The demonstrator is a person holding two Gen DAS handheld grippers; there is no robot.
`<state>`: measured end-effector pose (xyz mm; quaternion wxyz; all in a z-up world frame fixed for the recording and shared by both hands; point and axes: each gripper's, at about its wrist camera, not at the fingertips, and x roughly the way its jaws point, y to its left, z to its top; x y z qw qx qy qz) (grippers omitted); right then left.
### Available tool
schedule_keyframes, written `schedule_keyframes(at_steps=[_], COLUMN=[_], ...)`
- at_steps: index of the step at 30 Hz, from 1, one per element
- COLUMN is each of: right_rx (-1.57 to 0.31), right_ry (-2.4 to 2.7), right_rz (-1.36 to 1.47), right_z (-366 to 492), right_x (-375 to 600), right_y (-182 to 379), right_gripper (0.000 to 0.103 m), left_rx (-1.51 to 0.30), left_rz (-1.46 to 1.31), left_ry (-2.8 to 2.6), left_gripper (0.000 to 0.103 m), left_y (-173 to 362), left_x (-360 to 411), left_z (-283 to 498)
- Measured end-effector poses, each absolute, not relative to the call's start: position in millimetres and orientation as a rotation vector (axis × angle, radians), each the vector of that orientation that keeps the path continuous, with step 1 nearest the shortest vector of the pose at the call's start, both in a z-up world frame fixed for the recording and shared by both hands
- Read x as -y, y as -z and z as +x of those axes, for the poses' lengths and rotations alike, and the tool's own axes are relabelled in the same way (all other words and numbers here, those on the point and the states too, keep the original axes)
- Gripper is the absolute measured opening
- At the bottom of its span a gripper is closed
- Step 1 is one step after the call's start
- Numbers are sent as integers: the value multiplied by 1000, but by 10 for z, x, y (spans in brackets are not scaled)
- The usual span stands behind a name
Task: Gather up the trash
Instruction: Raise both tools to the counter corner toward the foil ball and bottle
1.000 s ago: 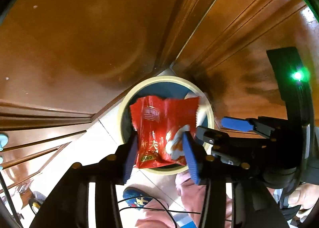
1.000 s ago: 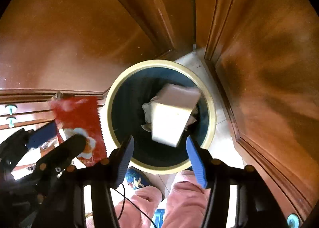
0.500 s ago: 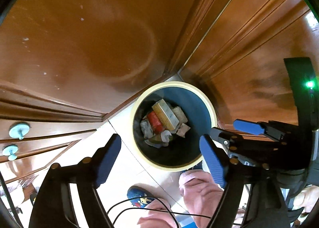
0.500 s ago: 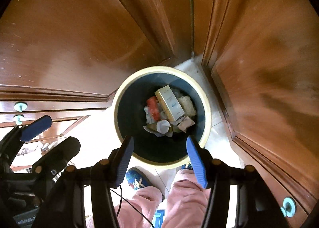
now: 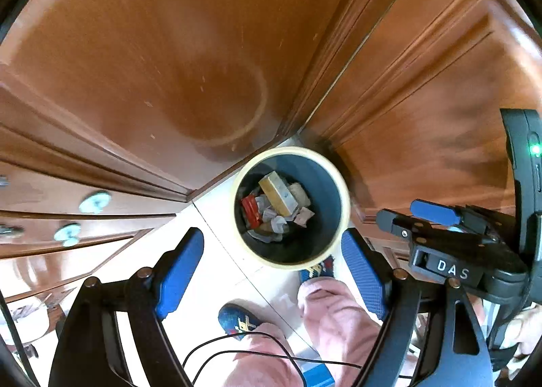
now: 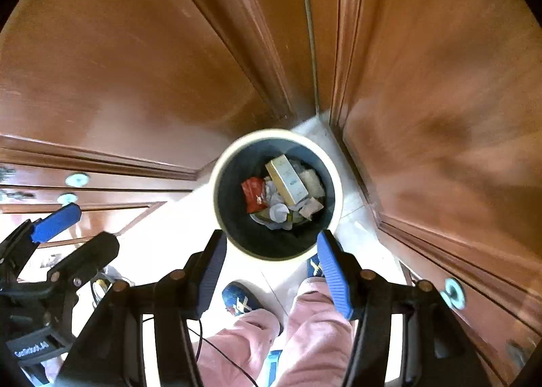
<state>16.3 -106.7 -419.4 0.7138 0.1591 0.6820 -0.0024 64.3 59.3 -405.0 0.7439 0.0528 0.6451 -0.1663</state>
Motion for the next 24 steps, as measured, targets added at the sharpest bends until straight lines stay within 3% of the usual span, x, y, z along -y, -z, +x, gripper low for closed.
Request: schedule_keyframes(at_steps=[17,19,24], right_rx=[-1146,-1102,-987], right_ry=[-6,9,61], right_rz=[292,275,221], right_z=[89,113,244], right_x=[894,904,919], right_y=[1714,1430,778], right_gripper=[56,56,56], left_rx=[-1055,-1009,-858], left_rz=[140,128,125], left_ry=[523,535,557], left_gripper=[83,90,91], left_y=[1455,1149,377], left_x=[-793,-804,-840], left_z=[526,563,736])
